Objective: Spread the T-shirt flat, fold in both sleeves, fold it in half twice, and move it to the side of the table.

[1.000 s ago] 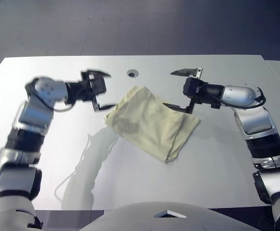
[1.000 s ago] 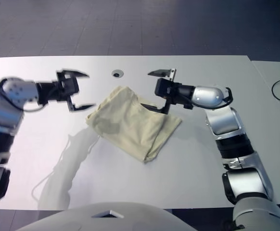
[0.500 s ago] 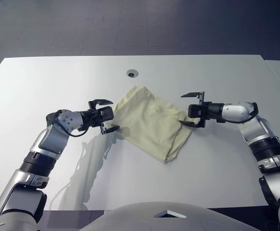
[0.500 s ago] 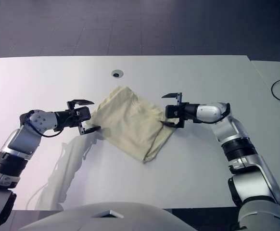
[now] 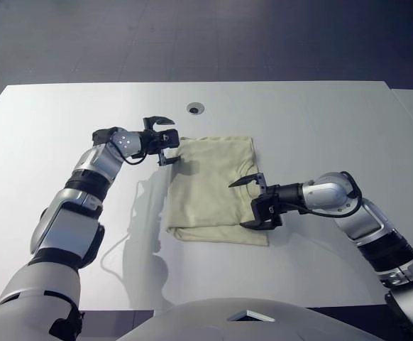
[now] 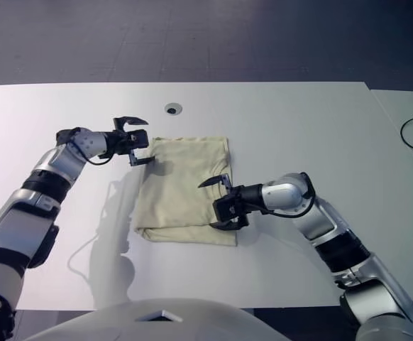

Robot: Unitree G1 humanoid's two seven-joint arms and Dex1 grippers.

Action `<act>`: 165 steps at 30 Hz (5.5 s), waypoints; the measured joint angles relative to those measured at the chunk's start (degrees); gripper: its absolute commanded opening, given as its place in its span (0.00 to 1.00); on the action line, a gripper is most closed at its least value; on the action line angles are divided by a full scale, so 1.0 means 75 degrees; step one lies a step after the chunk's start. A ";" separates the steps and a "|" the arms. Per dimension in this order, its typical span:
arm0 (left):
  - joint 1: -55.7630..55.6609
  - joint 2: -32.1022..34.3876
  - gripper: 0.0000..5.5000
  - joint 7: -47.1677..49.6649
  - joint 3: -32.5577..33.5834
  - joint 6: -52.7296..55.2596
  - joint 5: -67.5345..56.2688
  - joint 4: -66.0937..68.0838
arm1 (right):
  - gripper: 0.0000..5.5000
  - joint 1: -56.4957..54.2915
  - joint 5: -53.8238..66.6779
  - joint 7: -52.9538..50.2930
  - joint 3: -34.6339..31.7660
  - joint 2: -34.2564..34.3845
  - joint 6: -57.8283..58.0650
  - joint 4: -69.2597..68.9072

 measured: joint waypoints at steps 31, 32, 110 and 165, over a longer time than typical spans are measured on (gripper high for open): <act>1.0157 0.1988 0.98 -0.0868 0.3104 0.0337 -0.0413 -1.0724 | 0.98 0.6800 -0.2182 -0.1551 -0.3484 -0.1226 -0.0530 -0.4089; 1.0019 0.1938 0.94 -0.0689 0.3019 0.0275 -0.0292 -1.0587 | 0.98 0.6642 -0.2261 -0.1670 -0.3421 -0.1228 -0.0660 -0.3933; 0.4459 0.4097 0.01 -0.5721 0.1304 0.8197 -0.7408 -0.9989 | 0.01 0.2009 0.7520 0.1622 -0.2299 -0.2362 0.7044 -0.2072; 0.0826 -0.0216 0.78 -0.2122 0.2249 0.4474 -0.3425 -0.4073 | 0.71 -0.0612 0.4036 -0.1252 -0.2876 0.1418 0.5922 0.1141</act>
